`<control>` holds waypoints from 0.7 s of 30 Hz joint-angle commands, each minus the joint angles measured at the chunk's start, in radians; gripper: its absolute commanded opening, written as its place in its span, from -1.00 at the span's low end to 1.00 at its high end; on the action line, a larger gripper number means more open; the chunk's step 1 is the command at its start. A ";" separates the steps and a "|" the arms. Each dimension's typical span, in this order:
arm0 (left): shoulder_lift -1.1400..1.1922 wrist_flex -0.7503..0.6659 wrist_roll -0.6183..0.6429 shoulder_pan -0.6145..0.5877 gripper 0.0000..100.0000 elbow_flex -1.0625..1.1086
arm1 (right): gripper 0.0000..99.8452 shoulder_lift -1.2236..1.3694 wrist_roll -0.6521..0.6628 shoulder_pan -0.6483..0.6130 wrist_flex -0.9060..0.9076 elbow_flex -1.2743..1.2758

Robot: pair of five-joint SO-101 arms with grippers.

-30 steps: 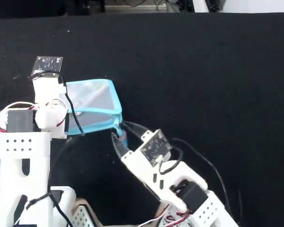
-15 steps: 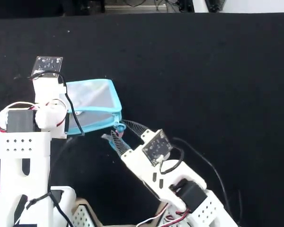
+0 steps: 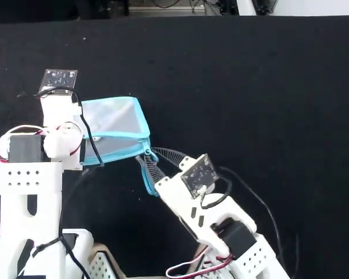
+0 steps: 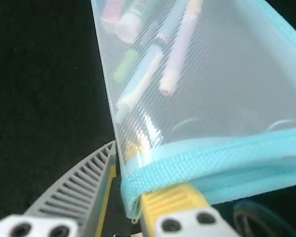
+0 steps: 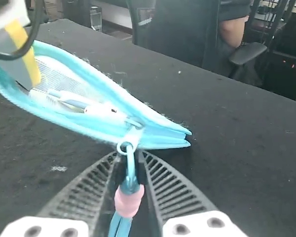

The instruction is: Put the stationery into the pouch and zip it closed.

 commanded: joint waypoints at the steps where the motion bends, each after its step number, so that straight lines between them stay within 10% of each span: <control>1: 0.020 -0.002 0.003 0.008 -0.94 0.015 | -0.98 -0.130 -0.003 0.021 -0.026 -0.044; 21: 0.009 0.000 0.003 0.002 -0.93 -0.111 | -0.98 0.386 0.201 0.026 -0.017 -0.452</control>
